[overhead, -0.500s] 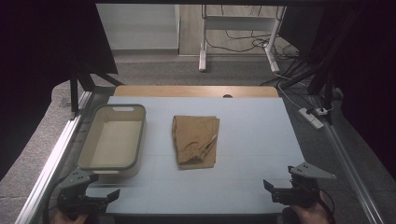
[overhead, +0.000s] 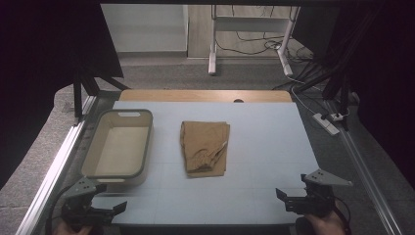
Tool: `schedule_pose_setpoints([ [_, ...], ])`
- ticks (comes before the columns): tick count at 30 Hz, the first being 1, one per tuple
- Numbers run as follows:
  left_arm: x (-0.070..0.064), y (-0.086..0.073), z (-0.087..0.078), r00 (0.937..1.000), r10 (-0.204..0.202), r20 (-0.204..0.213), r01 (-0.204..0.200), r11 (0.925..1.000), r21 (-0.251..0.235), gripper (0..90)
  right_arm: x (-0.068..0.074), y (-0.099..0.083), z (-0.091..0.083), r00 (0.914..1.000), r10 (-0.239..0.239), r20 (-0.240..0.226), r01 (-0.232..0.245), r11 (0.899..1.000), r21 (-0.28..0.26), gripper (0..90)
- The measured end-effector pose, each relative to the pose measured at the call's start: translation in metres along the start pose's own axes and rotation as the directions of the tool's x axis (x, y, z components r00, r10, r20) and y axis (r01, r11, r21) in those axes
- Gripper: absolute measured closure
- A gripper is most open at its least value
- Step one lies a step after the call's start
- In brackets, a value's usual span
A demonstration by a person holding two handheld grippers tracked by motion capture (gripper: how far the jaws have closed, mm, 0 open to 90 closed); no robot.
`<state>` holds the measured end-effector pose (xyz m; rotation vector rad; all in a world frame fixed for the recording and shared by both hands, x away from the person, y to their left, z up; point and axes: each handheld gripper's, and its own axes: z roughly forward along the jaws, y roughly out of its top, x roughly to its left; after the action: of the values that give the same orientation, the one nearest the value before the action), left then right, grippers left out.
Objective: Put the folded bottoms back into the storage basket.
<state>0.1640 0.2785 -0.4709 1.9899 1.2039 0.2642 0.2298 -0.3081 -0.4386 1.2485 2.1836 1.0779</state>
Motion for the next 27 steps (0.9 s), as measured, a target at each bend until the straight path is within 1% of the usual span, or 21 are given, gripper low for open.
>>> schedule_pose_setpoints([
  [6,0.0013,-0.0002,-0.0003,0.9999,-0.007,0.011,0.007,1.0,-0.004,2.0,0.0008,0.0002,0.0007,0.9999,-0.009,-0.005,0.009,1.0,0.008,0.4],
  [12,0.0036,-0.0006,-0.0013,0.9993,-0.018,0.034,0.018,0.9998,-0.012,1.8,0.002,0.0002,0.0014,0.9999,-0.015,-0.009,0.015,1.0,0.013,0.4],
  [13,0.0036,-0.0006,-0.0015,0.9992,-0.018,0.035,0.018,0.9997,-0.015,1.7,0.0019,0.0004,0.0014,0.9998,-0.02,-0.008,0.02,1.0,0.021,0.4],
  [16,0.0029,-0.0005,-0.0016,0.9993,-0.013,0.034,0.014,0.9998,-0.016,0.9,0.0027,0.0004,0.002,0.9996,-0.026,-0.013,0.026,0.999,0.024,0.4],
  [20,-0.0004,0.0002,-0.0016,0.9997,0.009,0.023,-0.009,0.9999,-0.014,0.0,0.0034,0.0005,0.0022,0.9993,-0.035,-0.012,0.035,0.999,0.027,0.4],
  [22,-0.0014,0.0005,-0.002,0.9993,0.009,0.037,-0.008,0.9997,-0.024,0.0,0.0033,0.0004,0.0021,0.9993,-0.035,-0.013,0.035,0.999,0.026,0.4],
  [23,-0.0014,0.0005,-0.002,0.9993,0.009,0.037,-0.008,0.9997,-0.024,0.0,0.0031,0.0004,0.002,0.9994,-0.033,-0.013,0.033,0.999,0.025,0.4],
  [24,-0.002,0.0012,-0.0023,0.9985,0.005,0.055,-0.003,0.9993,-0.037,0.0,0.0029,0.0004,0.0021,0.9994,-0.03,-0.015,0.03,0.999,0.022,0.4],
  [26,-0.0024,0.0015,-0.0022,0.9983,0.008,0.059,-0.006,0.9991,-0.042,0.0,0.0029,0.0004,0.0022,0.9995,-0.027,-0.016,0.027,0.999,0.022,0.4],
  [27,-0.0032,0.002,-0.0017,0.9985,0.016,0.052,-0.014,0.9993,-0.036,0.0,0.0028,0.0003,0.0021,0.9994,-0.03,-0.016,0.03,0.999,0.022,0.4],
])
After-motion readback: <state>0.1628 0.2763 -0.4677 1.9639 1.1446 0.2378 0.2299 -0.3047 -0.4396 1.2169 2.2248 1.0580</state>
